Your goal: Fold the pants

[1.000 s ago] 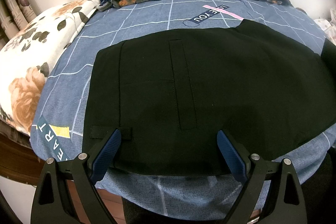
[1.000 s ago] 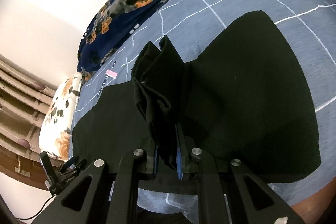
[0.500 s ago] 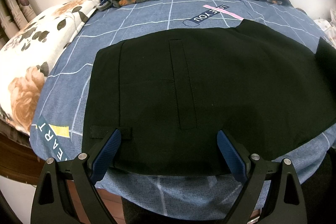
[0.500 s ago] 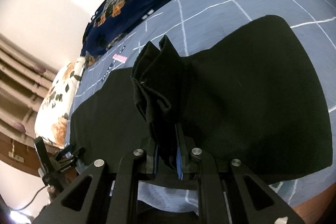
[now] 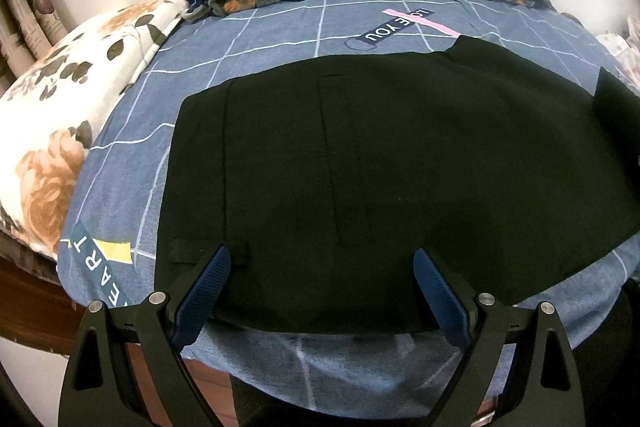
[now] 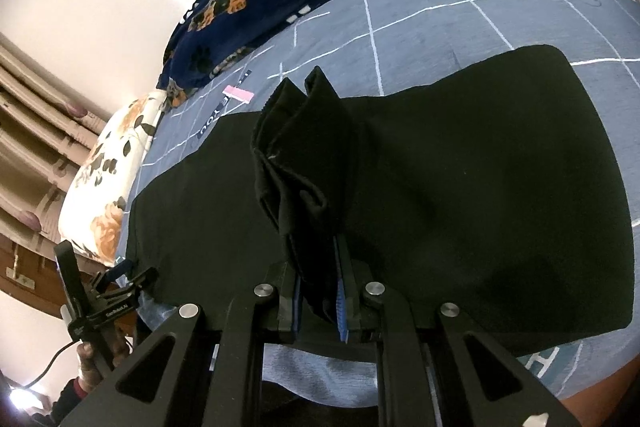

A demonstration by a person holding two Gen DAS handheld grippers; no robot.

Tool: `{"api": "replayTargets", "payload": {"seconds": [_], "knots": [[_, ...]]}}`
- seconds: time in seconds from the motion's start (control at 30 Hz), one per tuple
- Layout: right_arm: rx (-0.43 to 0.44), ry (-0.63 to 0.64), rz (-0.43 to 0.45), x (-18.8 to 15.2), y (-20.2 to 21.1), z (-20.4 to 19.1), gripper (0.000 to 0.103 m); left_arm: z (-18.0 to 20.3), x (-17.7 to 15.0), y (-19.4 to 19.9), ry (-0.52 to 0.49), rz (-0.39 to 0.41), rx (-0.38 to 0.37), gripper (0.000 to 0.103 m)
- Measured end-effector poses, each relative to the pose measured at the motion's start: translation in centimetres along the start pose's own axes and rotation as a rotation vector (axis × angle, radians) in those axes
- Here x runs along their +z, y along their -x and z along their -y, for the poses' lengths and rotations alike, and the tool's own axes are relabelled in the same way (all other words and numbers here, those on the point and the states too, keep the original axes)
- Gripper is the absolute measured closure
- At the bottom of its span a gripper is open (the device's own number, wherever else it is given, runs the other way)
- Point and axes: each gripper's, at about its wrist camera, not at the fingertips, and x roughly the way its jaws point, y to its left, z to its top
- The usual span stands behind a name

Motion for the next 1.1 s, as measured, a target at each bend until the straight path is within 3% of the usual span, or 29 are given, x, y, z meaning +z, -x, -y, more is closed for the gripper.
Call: {"api": "replayTargets", "payload": {"seconds": [1.1], "knots": [[-0.009, 0.053, -0.025, -0.4, -1.0, -1.3, 0.089, 0.1, 0.2, 0.1, 0.000, -0.003, -0.002, 0.010]]}}
